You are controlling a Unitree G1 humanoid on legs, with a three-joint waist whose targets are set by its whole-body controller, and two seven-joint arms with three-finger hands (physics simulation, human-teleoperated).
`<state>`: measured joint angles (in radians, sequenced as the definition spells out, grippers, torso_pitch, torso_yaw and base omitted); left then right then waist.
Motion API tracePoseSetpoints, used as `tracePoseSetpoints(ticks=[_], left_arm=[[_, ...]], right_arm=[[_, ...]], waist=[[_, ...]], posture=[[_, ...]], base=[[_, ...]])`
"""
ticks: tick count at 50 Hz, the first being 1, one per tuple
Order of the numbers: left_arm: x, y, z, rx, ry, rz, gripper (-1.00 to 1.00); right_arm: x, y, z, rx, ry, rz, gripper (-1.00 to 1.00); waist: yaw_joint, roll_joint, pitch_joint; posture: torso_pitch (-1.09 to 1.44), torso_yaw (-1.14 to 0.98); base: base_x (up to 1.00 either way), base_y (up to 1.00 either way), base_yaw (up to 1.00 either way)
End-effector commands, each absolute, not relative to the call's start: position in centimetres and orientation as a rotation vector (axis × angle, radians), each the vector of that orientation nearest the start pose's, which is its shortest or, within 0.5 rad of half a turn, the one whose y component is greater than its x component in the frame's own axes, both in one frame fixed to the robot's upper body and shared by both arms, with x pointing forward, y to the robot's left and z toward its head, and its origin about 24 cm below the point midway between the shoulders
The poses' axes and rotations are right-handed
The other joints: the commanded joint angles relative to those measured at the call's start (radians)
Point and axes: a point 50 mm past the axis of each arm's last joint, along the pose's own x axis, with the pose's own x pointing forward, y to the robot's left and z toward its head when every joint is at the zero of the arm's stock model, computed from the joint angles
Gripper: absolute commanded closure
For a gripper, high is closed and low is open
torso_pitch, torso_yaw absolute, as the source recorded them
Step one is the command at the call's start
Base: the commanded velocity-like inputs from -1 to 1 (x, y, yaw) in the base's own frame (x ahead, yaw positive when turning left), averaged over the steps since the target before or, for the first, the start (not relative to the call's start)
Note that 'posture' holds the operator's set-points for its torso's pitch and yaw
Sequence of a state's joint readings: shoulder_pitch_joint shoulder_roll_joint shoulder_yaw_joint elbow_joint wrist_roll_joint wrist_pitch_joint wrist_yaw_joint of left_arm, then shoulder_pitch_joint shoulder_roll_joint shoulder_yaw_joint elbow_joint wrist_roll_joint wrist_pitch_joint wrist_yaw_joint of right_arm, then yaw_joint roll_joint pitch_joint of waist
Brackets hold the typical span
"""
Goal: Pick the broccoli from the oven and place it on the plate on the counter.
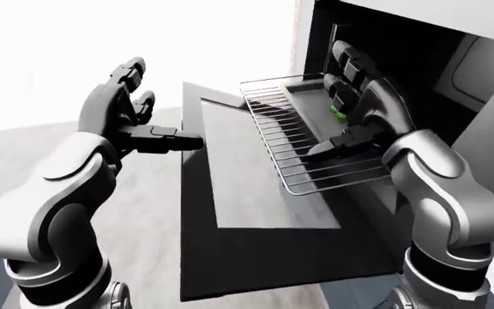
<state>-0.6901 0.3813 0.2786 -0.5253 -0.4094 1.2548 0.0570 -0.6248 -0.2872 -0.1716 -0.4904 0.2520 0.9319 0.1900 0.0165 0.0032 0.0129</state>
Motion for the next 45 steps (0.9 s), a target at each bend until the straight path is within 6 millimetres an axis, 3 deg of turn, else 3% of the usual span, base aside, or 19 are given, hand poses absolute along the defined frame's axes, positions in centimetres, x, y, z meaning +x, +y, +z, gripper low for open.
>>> tracePoseSetpoints(ticks=[1,2,3,4,5,7,8,9,10,17,22,24,26,27,31,38,39,41,45], left_arm=[[28.4,18.6,26.0,0.055,-0.070,-0.073,-1.00],[28.4,18.6,26.0,0.055,-0.070,-0.073,-1.00],[28.4,18.6,26.0,0.054,-0.070,-0.073,-1.00],[28.4,18.6,25.9,0.054,-0.069,-0.073,-1.00],[28.4,18.8,25.9,0.054,-0.069,-0.070,-1.00],[28.3,18.8,25.9,0.053,-0.070,-0.068,-1.00],[28.3,18.9,25.9,0.052,-0.070,-0.067,-1.00],[28.4,18.9,25.8,0.052,-0.069,-0.067,-1.00],[28.4,18.9,25.7,0.051,-0.069,-0.067,-1.00],[28.3,19.2,25.8,0.050,-0.070,-0.062,-1.00],[28.3,19.3,26.1,0.055,-0.071,-0.060,-1.00],[28.4,19.5,26.0,0.056,-0.072,-0.057,-1.00],[28.3,19.5,26.1,0.057,-0.073,-0.057,-1.00],[28.3,19.5,26.1,0.057,-0.073,-0.056,-1.00],[28.3,19.5,26.2,0.061,-0.074,-0.056,-1.00],[28.3,19.7,27.1,0.076,-0.080,-0.053,-1.00],[28.4,19.7,27.2,0.077,-0.082,-0.054,-1.00],[28.3,19.6,27.4,0.081,-0.084,-0.055,-1.00],[28.4,19.5,27.7,0.087,-0.087,-0.059,-1.00]], right_arm=[[28.9,-16.4,25.7,-0.096,-0.264,0.251,-1.00],[28.9,-16.4,25.7,-0.096,-0.264,0.249,-1.00],[28.9,-16.4,25.7,-0.096,-0.263,0.248,-1.00],[28.9,-16.4,25.7,-0.092,-0.263,0.247,-1.00],[29.0,-16.4,25.6,-0.092,-0.266,0.249,-1.00],[29.0,-16.3,25.5,-0.096,-0.268,0.254,-1.00],[28.9,-16.2,25.5,-0.085,-0.272,0.258,-1.00],[28.8,-16.1,25.5,-0.088,-0.269,0.262,-1.00],[28.8,-16.1,25.4,-0.085,-0.269,0.266,-1.00],[28.9,-15.9,25.3,-0.083,-0.260,0.271,-1.00],[29.1,-16.0,25.5,-0.093,-0.260,0.258,-1.00],[29.2,-16.0,25.5,-0.109,-0.260,0.254,-1.00],[29.3,-16.1,25.5,-0.100,-0.258,0.251,-1.00],[29.2,-16.1,25.5,-0.098,-0.259,0.251,-1.00],[29.4,-16.1,25.6,-0.088,-0.260,0.247,-1.00],[29.7,-16.3,26.8,-0.083,-0.271,0.237,-1.00],[29.7,-16.3,27.0,-0.083,-0.273,0.237,-1.00],[29.8,-16.4,27.3,-0.082,-0.277,0.233,-1.00],[30.1,-16.9,27.9,-0.081,-0.283,0.219,-1.00]], waist=[[-0.003,-0.013,-0.013],[-0.003,-0.046,-0.014],[-0.002,-0.051,-0.019],[-0.014,-0.045,0.010],[-0.011,-0.059,0.016],[-0.010,-0.055,0.016],[0.004,-0.055,0.000],[0.013,-0.057,0.003],[0.005,-0.054,0.011],[-0.013,-0.028,0.005],[-0.023,-0.005,0.019],[-0.031,0.015,0.022],[-0.039,0.054,0.014],[-0.037,0.028,0.027],[-0.037,0.020,0.014],[-0.029,0.016,0.007],[-0.027,0.021,-0.012],[-0.027,0.018,-0.001],[-0.026,0.024,-0.004]], posture=[[0.00,0.00],[0.00,0.00],[0.00,0.00],[0.00,0.00],[0.00,0.00],[0.00,0.00],[0.00,0.00],[0.00,0.00],[0.00,0.00],[0.00,0.00],[0.00,0.00],[0.00,0.00],[0.00,0.00],[0.00,0.00],[0.00,0.00],[0.00,0.00],[0.00,0.00],[0.00,0.00],[0.00,0.00]], base=[[0.00,-0.39,0.00],[0.00,-0.40,0.00],[0.00,-0.31,0.00],[0.00,0.00,0.00],[0.00,0.00,0.00],[0.00,0.00,0.00],[0.00,0.00,0.45],[0.00,0.00,1.00],[0.00,0.00,1.00],[0.00,0.00,0.89],[0.00,0.00,0.00],[0.00,0.00,0.00],[0.00,0.00,0.00],[0.00,0.00,0.00],[0.00,0.00,0.00],[0.00,0.00,0.00],[0.06,0.00,0.00],[0.07,0.00,0.00],[0.08,0.00,0.00]])
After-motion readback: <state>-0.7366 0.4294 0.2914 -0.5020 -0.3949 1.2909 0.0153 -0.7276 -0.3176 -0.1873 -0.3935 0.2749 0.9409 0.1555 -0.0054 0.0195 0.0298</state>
